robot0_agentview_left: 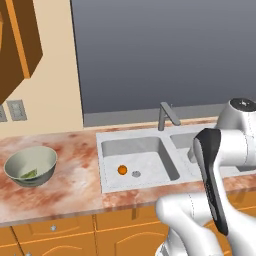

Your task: Pick the lemon wedges from the cabinet and place them in one bowl. Pick the tangerine from the sink and place it in the other bowl.

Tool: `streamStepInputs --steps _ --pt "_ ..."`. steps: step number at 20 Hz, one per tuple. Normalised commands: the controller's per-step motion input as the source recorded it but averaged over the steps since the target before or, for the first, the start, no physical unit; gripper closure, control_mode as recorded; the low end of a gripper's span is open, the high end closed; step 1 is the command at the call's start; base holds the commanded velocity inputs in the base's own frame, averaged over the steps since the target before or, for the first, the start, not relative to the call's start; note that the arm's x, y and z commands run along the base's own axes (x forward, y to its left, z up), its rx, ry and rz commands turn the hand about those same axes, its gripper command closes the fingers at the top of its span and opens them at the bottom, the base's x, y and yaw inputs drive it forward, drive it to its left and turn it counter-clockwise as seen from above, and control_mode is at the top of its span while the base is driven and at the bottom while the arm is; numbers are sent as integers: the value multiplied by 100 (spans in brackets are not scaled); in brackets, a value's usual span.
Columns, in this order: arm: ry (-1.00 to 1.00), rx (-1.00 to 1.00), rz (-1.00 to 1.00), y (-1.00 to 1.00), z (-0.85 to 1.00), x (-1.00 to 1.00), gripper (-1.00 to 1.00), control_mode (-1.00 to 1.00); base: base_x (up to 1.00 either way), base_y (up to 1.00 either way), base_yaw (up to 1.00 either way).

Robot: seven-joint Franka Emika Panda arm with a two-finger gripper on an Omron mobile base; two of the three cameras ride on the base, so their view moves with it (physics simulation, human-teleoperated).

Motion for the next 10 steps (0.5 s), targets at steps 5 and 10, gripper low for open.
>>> streamStepInputs --steps 5,10 --pt "3 0 6 1 0 59 -100 -100 0 0 0" --pt "25 -1 17 21 -2 76 -100 -100 0 0 0"
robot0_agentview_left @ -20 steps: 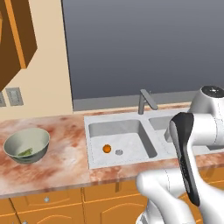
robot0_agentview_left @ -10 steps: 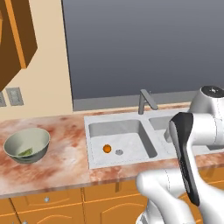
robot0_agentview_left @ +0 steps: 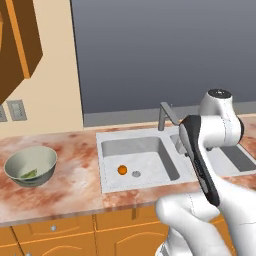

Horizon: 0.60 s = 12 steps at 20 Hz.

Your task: Pick the lemon wedges from the cabinet and place them in one bowl. Pick the tangerine from the sink and place it in the other bowl.

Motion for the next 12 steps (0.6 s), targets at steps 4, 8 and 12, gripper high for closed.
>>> streamStepInputs --steps 4,8,12 --pt "35 -3 12 50 1 48 -100 -100 0 0 0" --pt "13 2 19 52 -34 61 -100 -100 0 0 0" --pt "0 10 23 30 -51 76 -100 -100 0 0 0"
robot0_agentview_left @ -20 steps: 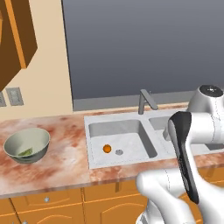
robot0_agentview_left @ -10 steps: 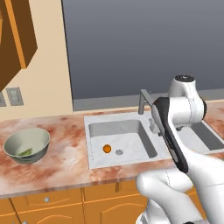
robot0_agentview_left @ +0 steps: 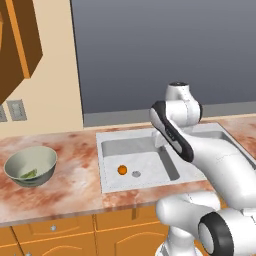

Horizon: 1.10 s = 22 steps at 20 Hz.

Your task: Pick the lemon wedges from the cabinet and place them in one bowl. Pick the tangerine from the sink and place it in the other bowl.

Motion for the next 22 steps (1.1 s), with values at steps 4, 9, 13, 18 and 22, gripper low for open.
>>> streamStepInputs --steps 4,9,13,18,22 --pt "0 0 20 52 -57 83 -100 -100 0 0 0" --pt "1 -3 19 51 -51 73 -100 -100 0 0 0" --pt "0 0 14 26 -46 62 -100 -100 0 0 0" --pt "0 1 7 20 -38 27 -100 -100 0 0 0" --pt "-5 2 10 21 -46 27 -100 -100 0 0 0"
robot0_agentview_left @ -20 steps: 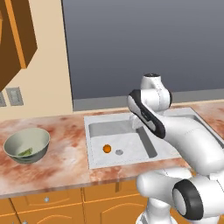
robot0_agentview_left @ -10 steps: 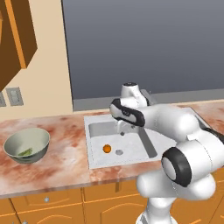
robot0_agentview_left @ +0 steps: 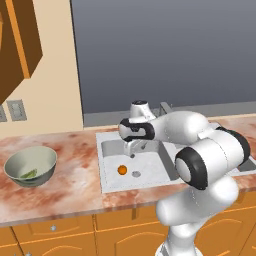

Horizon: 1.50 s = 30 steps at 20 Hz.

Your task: Pick the lemon wedges from the cabinet and place them in one bowl. Pick the tangerine from the sink and place it in the other bowl.

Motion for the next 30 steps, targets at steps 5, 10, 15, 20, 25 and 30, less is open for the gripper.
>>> streamStepInputs --steps 5,10,15,20,25,30 --pt "-1 0 12 29 -48 19 -100 -100 0 0 0" --pt "-10 0 3 18 -32 28 -100 -100 0 0 0" --pt "-14 0 -1 16 -27 30 -100 -100 0 0 0" --pt "-2 0 -4 18 -24 23 -100 -100 0 0 0" --pt "3 0 -1 4 -20 37 -100 -100 0 0 0" --pt "4 0 0 1 -25 20 -100 -100 0 0 0"
